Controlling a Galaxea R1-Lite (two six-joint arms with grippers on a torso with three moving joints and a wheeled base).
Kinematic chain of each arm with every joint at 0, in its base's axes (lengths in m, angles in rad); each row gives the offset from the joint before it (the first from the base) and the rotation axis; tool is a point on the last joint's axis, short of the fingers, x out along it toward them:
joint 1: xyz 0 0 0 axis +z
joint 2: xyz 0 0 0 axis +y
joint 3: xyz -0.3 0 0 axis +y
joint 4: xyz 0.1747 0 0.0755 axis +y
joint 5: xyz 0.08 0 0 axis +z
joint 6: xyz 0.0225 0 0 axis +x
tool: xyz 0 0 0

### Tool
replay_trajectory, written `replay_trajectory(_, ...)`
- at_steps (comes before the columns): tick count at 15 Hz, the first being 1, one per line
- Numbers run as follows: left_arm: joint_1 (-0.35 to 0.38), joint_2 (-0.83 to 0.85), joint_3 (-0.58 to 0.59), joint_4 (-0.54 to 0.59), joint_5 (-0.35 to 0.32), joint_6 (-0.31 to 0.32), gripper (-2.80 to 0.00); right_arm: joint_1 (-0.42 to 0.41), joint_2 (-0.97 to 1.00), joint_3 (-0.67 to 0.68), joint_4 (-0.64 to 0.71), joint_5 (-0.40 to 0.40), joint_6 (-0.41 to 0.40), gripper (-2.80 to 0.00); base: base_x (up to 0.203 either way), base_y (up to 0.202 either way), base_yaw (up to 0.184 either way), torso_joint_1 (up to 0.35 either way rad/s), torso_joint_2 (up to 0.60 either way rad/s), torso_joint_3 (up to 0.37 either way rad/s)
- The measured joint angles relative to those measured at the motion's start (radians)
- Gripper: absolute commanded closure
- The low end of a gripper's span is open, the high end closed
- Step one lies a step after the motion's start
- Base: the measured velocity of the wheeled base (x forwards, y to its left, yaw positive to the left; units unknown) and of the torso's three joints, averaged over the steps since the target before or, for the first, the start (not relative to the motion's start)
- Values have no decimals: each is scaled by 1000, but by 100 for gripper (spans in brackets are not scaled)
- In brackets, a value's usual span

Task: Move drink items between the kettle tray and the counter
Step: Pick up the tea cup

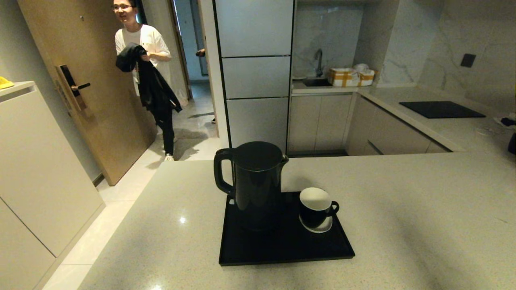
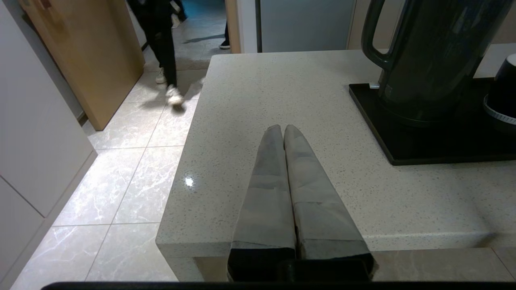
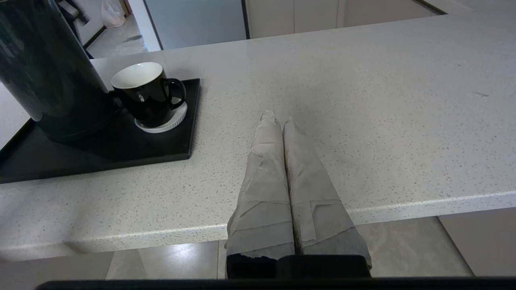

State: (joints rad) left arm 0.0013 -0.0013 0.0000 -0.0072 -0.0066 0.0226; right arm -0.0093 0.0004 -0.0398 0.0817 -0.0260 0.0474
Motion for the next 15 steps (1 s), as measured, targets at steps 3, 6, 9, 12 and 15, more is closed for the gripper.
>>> replay_trajectory(3,0,0,0,0,0,0,0,0,0,-1,3,0,-1,0,0,0,0,0,0,0)
replay_trajectory(6,0,0,0,0,0,0,0,-1,10,-46,43,-9,-3,0,0,0,0,0,0,0)
replay_trajectory(9,0,0,0,0,0,0,0,-2,142,-301,130,-1,28,0,0,0,0,0,0,0)
replay_trajectory(12,0,0,0,0,0,0,0,-1,404,-455,173,88,32,0,0,0,0,0,0,0)
replay_trajectory(15,0,0,0,0,0,1,0,9,694,-399,97,205,-14,0,0,0,0,0,0,0)
